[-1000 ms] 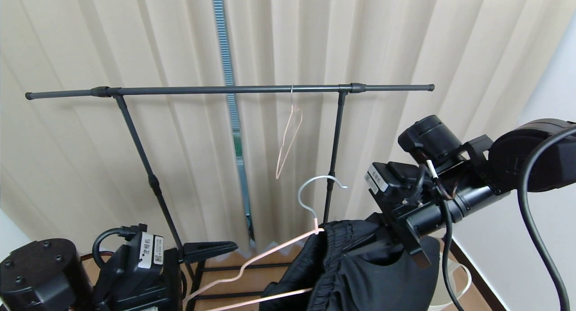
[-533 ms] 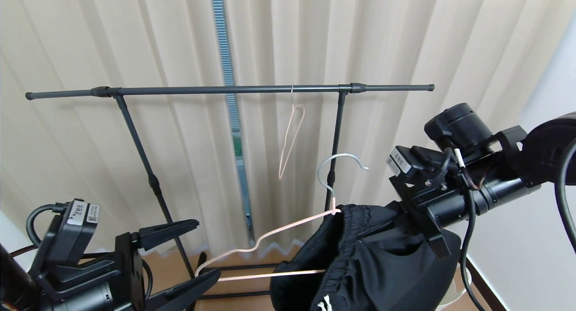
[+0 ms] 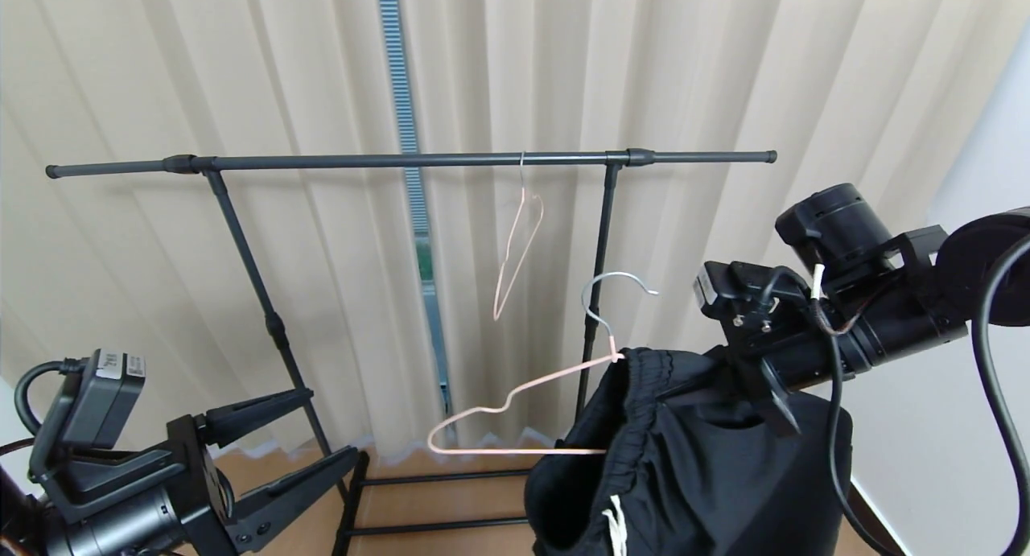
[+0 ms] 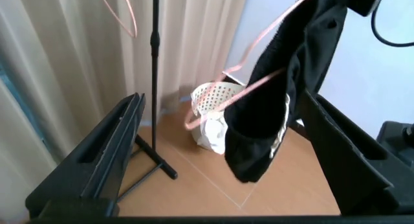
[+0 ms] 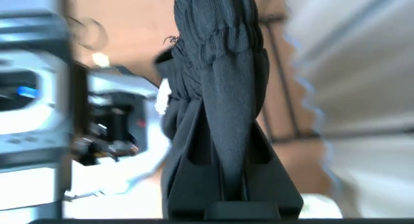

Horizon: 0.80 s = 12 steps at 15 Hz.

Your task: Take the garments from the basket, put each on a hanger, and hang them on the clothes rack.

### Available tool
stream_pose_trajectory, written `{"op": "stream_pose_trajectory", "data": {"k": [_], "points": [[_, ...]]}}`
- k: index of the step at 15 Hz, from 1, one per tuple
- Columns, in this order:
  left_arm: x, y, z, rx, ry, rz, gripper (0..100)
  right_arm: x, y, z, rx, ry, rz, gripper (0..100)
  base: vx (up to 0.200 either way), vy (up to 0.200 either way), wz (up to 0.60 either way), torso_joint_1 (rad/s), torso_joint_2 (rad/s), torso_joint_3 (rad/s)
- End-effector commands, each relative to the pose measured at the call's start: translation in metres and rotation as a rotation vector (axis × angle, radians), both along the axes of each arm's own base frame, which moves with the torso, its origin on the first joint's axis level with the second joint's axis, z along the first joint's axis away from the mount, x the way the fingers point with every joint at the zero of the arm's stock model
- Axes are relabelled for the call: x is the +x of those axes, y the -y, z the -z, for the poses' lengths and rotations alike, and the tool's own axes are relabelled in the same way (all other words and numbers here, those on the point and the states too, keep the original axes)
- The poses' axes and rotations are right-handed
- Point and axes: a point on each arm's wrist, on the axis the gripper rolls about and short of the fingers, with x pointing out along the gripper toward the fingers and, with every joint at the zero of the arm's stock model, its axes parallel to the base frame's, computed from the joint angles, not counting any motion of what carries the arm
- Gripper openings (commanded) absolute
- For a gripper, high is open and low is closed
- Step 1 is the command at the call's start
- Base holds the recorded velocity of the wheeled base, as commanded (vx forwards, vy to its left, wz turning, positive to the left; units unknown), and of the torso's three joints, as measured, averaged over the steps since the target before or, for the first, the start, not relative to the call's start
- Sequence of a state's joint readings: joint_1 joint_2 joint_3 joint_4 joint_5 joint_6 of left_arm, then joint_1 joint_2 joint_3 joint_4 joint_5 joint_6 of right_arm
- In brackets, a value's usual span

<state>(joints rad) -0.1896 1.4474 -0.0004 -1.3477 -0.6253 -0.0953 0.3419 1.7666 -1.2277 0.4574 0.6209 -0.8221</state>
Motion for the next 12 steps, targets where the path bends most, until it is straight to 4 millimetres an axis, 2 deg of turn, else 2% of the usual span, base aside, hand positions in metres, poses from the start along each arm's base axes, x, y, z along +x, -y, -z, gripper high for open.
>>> {"op": "stream_pose_trajectory", "data": {"k": [1,4,5,6,8,10,12], "points": [[0.004,0.001,0.001,0.005,-0.017,0.0,100,0.004,-0.001,0.009,-0.013,0.012,0.046,0,0.0,0.0,0.0,0.0,0.0,0.0],[0.016,0.007,-0.002,0.028,-0.069,-0.044,100,0.01,-0.004,0.009,0.068,0.034,0.143,0,0.0,0.0,0.0,0.0,0.0,0.0],[0.028,0.018,-0.009,0.054,-0.11,-0.073,100,0.008,-0.004,0.002,0.111,0.035,0.208,0,0.0,0.0,0.0,0.0,0.0,0.0],[0.03,0.021,-0.01,0.06,-0.12,-0.07,100,0.007,-0.003,0.0,0.116,0.038,0.219,0,0.0,0.0,0.0,0.0,0.0,0.0],[0.039,0.039,-0.012,0.097,-0.19,-0.018,100,0.001,0.0,-0.007,0.129,0.051,0.239,0,0.0,0.0,0.0,0.0,0.0,0.0],[0.05,0.062,0.0,0.15,-0.242,-0.005,100,-0.001,-0.002,-0.014,0.171,0.043,0.284,0,0.0,0.0,0.0,0.0,0.0,0.0],[0.053,0.073,0.008,0.175,-0.268,0.011,100,-0.005,-0.006,-0.019,0.207,0.035,0.3,0,0.0,0.0,0.0,0.0,0.0,0.0]]}}
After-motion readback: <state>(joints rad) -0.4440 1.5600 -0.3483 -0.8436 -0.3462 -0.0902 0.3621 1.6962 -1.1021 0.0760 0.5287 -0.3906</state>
